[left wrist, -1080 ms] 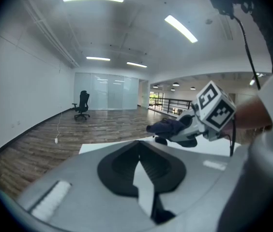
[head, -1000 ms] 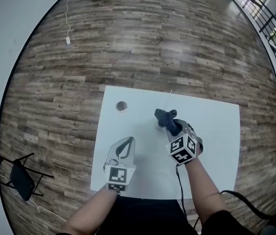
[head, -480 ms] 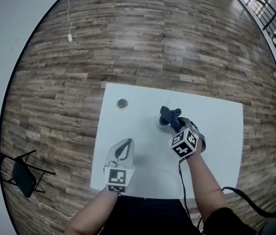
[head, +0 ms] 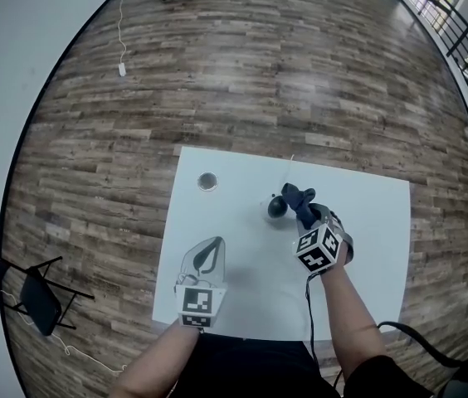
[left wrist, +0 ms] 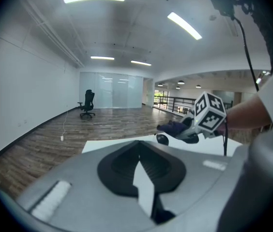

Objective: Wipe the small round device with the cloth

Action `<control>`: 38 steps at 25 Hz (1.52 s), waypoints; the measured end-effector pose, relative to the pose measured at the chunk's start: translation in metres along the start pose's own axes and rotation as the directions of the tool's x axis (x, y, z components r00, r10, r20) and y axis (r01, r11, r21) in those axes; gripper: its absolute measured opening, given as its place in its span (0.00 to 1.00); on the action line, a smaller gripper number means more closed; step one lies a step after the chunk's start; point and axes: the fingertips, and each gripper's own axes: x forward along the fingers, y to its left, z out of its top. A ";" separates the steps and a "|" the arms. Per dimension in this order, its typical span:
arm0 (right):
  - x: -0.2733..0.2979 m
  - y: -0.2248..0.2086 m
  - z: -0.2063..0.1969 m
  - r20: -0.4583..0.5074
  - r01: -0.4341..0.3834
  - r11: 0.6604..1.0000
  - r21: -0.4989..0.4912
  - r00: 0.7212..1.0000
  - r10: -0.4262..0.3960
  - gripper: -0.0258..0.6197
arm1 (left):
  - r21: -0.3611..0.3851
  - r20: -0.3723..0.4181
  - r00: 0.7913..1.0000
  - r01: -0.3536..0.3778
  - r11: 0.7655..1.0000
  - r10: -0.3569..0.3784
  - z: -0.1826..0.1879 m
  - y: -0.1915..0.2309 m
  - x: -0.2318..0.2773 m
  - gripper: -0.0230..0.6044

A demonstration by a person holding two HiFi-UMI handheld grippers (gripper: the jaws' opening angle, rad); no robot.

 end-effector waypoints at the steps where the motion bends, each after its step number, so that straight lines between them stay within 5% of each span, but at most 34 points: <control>1: -0.003 -0.006 0.008 0.027 0.028 1.000 -0.013 0.999 -0.028 0.18 | 0.003 0.005 1.000 0.001 1.000 -0.001 0.003 -0.001 0.000 0.05; 13: 0.004 0.044 0.035 0.043 -0.015 0.982 -0.186 0.999 0.024 0.18 | -0.021 -0.025 0.999 -0.038 0.999 0.037 -0.016 0.005 -0.021 0.05; 20: 0.027 0.097 0.001 -0.079 -0.215 0.962 -0.166 0.976 0.205 0.18 | -0.018 -0.030 0.999 -0.039 0.999 0.038 -0.023 0.001 -0.029 0.05; 23: 0.024 0.096 0.018 -0.014 -0.176 0.973 -0.148 0.984 0.176 0.18 | -0.016 -0.018 0.997 -0.078 0.997 0.078 -0.018 0.019 -0.037 0.05; 29: -0.007 0.021 0.041 0.090 0.044 0.997 -0.067 0.995 -0.037 0.18 | -0.028 0.034 0.997 -0.064 0.998 0.065 0.007 0.016 -0.036 0.05; 38: 0.006 0.000 0.056 0.105 0.047 0.995 -0.083 0.994 -0.038 0.18 | -0.058 0.038 0.996 -0.077 0.995 0.079 0.016 0.014 -0.038 0.05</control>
